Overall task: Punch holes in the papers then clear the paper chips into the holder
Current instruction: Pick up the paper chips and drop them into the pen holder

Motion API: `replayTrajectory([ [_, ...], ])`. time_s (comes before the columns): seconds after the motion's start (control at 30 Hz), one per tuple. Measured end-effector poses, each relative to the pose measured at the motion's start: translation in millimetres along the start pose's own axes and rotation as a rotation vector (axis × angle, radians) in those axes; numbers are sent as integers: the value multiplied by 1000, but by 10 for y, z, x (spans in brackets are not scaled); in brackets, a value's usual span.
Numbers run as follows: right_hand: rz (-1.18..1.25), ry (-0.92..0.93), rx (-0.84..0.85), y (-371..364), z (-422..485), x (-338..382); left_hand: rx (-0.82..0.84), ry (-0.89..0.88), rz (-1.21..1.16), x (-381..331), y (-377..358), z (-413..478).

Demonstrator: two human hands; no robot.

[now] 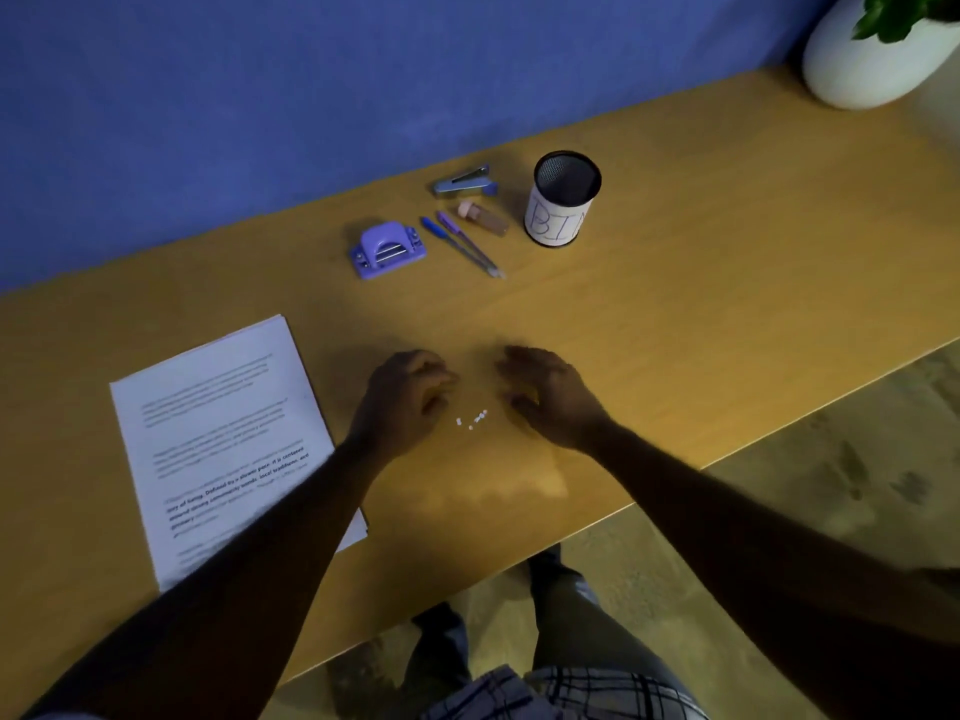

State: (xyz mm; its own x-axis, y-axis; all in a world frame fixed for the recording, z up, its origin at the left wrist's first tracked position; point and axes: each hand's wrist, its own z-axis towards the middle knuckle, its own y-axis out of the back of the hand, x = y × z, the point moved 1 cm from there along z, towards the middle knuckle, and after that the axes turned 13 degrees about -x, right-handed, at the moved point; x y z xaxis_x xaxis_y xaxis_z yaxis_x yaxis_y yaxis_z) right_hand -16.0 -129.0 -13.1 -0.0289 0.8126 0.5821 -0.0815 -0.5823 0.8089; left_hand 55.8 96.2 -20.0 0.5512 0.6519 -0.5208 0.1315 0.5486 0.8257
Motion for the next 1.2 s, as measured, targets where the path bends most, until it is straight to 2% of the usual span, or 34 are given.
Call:
replayTrajectory([
  [0.07,-121,67,11,-146,-186,22,-11,27,33,23,-28,-159],
  [0.17,-302,70,59,-387,-509,65,-16,30,67,67,-78,-401],
  [0.3,-357,51,25,-568,-677,159,21,1,96,85,-124,-597],
  [0.47,-312,131,2,-574,-599,241,21,13,100,74,-130,-602],
  [0.6,-118,23,-142,-485,-482,233,-19,78,56,53,-158,-570],
  [0.73,-49,14,-259,-487,-428,225,-105,186,14,-3,-253,-526],
  [0.83,-20,-26,-275,-537,-395,277,-139,234,8,3,-319,-496],
  [1.2,4,-70,-272,-590,-358,351,-188,189,92,-34,-360,-530],
])
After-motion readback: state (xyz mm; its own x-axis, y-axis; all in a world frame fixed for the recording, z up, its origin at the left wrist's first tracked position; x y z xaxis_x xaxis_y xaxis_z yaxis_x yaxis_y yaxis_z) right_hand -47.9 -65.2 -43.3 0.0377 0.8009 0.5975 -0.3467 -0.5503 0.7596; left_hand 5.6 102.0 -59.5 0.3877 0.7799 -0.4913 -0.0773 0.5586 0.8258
